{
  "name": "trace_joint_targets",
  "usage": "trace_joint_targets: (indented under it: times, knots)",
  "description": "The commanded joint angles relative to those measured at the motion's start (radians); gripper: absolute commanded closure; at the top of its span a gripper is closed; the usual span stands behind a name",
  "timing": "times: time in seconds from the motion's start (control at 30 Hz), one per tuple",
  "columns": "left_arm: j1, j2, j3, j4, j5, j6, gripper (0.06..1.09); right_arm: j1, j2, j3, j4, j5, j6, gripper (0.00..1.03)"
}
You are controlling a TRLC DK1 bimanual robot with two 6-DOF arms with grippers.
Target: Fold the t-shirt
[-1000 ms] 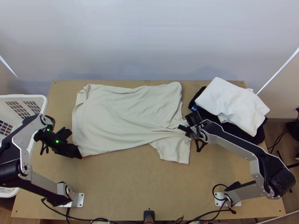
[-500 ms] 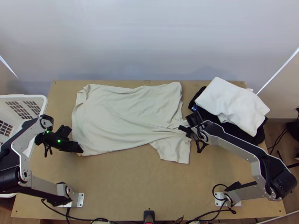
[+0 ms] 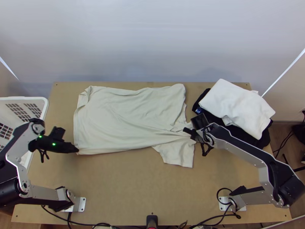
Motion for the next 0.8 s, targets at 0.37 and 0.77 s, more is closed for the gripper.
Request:
trace_joint_targets:
  times: [0.37, 0.77]
  knots:
    - [0.041, -0.057, 0.308, 0.204, 0.138, -0.564, 1.05, -0.085, -0.173, 0.33, 0.054, 0.035, -0.303, 1.0]
    - [-0.152, -0.001, 0.788, 0.477, 0.001, -1.041, 1.05, -0.087, -0.041, 0.778, 0.109, 0.032, -0.566, 1.0]
